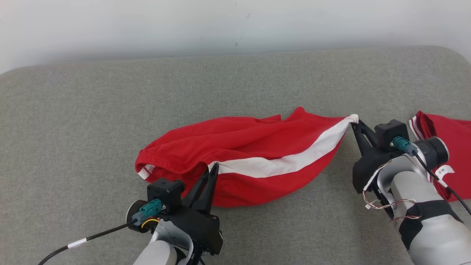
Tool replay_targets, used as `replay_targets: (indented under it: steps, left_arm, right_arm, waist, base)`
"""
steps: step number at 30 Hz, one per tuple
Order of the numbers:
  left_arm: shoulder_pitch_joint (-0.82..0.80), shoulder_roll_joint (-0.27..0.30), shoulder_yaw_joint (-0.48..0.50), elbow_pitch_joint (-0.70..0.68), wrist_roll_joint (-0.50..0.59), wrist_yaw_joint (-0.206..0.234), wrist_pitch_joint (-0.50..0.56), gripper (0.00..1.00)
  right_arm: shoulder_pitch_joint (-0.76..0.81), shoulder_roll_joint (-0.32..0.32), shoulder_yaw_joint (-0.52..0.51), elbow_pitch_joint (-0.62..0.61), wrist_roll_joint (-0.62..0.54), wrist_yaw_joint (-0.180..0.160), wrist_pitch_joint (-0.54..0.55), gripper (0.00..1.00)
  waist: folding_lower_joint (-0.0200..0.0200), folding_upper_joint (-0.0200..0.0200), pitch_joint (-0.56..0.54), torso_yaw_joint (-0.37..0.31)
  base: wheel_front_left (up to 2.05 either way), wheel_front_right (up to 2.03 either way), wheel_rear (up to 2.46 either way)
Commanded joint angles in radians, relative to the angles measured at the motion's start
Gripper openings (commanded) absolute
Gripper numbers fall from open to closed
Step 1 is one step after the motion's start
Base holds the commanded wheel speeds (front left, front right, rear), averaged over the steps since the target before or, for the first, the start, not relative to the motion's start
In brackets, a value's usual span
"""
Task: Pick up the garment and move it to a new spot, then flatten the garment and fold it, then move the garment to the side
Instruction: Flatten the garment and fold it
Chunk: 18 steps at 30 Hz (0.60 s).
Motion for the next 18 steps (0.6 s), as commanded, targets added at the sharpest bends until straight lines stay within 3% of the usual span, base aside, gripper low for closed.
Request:
replay_targets:
  steps: [1, 11, 18]
  left_arm:
    - [0.011, 0.005, 0.002, -0.008, -0.002, 0.001, -0.007, 0.0]
    - [-0.011, 0.03, 0.015, -0.107, 0.006, 0.015, -0.021, 0.0]
    - [-0.104, 0.057, 0.048, -0.183, -0.048, -0.025, 0.014, 0.0]
  right_arm:
    - [0.013, -0.011, 0.001, -0.013, 0.009, -0.003, -0.006, 0.0]
    - [0.063, -0.036, -0.046, -0.215, 0.112, -0.003, 0.023, 0.0]
    - [0.105, -0.055, -0.114, -0.422, 0.198, -0.003, 0.101, 0.0]
  waist:
    - [0.0, -0.0001, -0.007, -0.001]
    - [0.0, -0.0001, -0.038, -0.003]
    - [0.0, -0.0001, -0.049, -0.01]
  base:
    - [0.0, 0.0, 0.0]
    - [0.0, 0.0, 0.0]
    - [0.0, 0.0, 0.0]
